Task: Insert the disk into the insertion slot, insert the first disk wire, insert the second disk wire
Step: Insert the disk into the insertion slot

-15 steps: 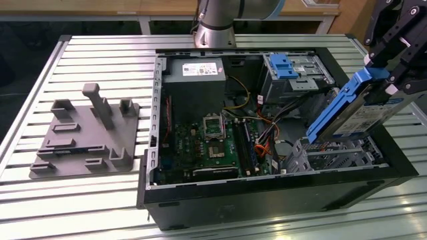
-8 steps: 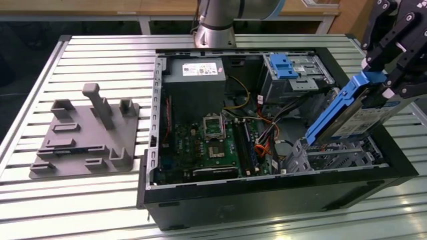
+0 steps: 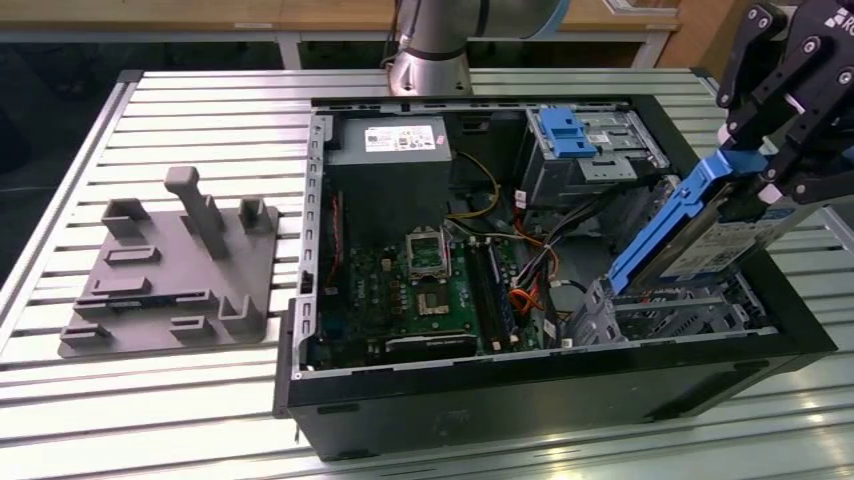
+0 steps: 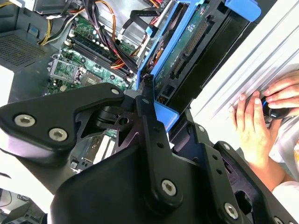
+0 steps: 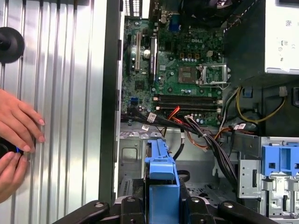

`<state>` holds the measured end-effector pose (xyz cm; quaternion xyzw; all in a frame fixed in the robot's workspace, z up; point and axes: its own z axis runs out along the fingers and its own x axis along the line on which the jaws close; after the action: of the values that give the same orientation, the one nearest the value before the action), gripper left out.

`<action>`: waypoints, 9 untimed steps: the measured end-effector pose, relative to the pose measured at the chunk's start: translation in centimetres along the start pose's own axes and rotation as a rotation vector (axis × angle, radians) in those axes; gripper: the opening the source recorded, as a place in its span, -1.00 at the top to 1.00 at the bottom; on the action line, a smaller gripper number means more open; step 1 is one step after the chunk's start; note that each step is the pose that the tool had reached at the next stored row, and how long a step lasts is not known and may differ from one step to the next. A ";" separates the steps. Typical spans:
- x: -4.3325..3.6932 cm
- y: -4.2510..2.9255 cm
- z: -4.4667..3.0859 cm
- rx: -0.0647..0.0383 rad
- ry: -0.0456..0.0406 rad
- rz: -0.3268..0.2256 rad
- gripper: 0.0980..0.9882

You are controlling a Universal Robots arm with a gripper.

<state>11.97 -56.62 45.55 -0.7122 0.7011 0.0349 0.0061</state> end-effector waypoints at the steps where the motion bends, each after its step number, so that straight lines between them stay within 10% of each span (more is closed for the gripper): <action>1: 0.00 0.00 0.07 0.000 0.0000 0.000 0.41; 9: 0.03 -0.02 0.54 0.000 0.0001 0.000 0.41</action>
<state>11.97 -56.63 45.01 -0.7122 0.7011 0.0348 0.0061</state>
